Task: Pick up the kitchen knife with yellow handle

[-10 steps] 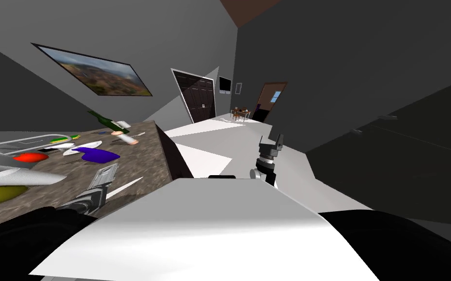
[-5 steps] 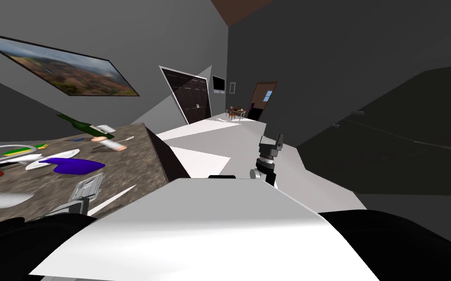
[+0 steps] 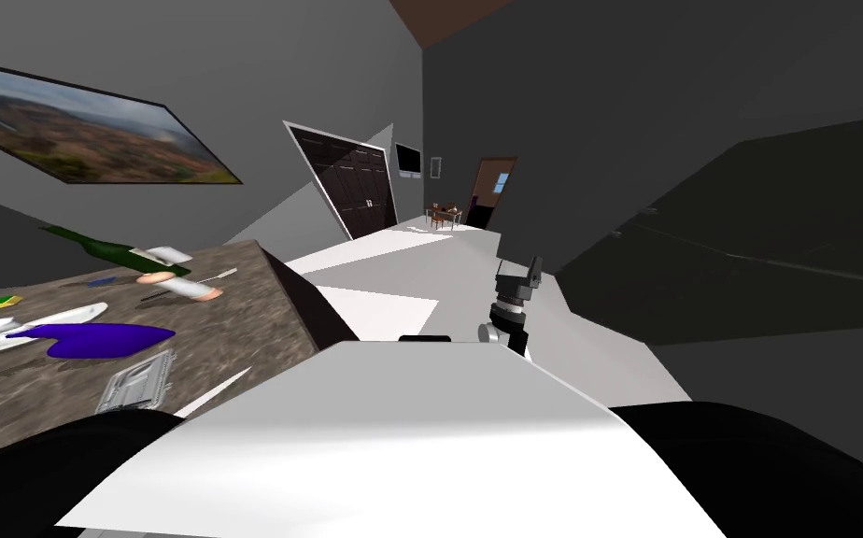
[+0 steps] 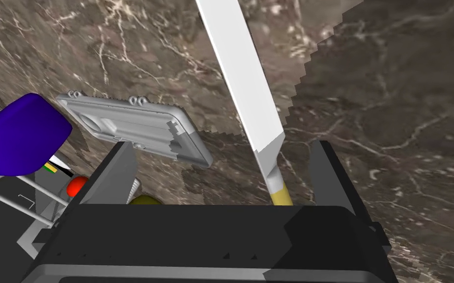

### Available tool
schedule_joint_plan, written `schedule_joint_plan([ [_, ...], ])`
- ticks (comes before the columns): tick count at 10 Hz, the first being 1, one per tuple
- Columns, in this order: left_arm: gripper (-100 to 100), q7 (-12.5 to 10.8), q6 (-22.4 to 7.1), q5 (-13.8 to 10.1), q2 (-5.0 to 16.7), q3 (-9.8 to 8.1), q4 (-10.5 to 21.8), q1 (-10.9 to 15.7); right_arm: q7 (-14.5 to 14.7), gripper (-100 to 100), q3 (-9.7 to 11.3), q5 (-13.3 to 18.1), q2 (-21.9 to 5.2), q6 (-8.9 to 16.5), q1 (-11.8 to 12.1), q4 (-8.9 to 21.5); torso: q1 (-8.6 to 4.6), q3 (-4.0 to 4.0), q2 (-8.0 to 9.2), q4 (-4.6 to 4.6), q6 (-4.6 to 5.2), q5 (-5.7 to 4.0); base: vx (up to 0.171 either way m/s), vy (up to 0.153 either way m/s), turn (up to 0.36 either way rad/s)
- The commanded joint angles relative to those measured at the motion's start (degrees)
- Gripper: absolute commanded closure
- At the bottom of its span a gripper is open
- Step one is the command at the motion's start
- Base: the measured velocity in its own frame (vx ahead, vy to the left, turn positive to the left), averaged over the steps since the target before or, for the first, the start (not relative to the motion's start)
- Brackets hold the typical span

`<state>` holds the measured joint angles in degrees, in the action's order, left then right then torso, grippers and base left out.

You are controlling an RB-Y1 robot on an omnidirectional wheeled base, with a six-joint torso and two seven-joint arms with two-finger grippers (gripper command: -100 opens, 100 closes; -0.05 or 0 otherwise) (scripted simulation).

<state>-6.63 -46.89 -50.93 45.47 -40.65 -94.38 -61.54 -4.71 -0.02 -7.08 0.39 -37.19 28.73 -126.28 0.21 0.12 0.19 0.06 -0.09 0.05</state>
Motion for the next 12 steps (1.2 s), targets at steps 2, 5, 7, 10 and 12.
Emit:
schedule_joint_plan([
  [2, -100, -0.75, -4.31, -2.93, 0.03, -0.86, 1.28, -0.73, 0.0, 0, 0.0, 0.0, 0.0, 0.0, -0.01, 0.0, 0.04, 0.02, 0.04, 0.0, 0.05, 0.0, -0.031, 0.058, -0.152],
  [5, -100, -1.92, -9.32, -7.66, 0.44, -1.97, 4.12, -1.19, 0.0, 0, 0.0, 0.0, 0.0, 0.0, 0.0, 0.0, -0.02, -0.01, -0.02, 0.0, 0.01, 0.0, -0.026, 0.046, -0.129],
  [7, -100, -2.47, -12.12, -9.88, 0.55, -2.4, 5.42, -1.33, 0.0, 0, 0.0, 0.0, 0.0, 0.0, 0.0, 0.0, -0.01, 0.01, 0.01, 0.0, 0.0, 0.0, -0.035, 0.053, -0.11],
  [10, -100, -2.98, -15.72, -11.95, 0.64, -2.73, 6.64, -1.43, 0.0, 0, 0.0, 0.0, 0.0, 0.0, 0.0, 0.0, 0.02, 0.02, 0.04, 0.01, 0.02, 0.01, -0.035, 0.05, -0.096],
  [12, -100, -3.45, -18.08, -13.87, 0.73, -2.98, 7.75, -1.49, 0.0, 0, 0.0, 0.0, 0.0, 0.0, 0.0, 0.0, 0.0, 0.0, 0.0, 0.0, 0.01, 0.0, -0.028, 0.046, -0.091],
])
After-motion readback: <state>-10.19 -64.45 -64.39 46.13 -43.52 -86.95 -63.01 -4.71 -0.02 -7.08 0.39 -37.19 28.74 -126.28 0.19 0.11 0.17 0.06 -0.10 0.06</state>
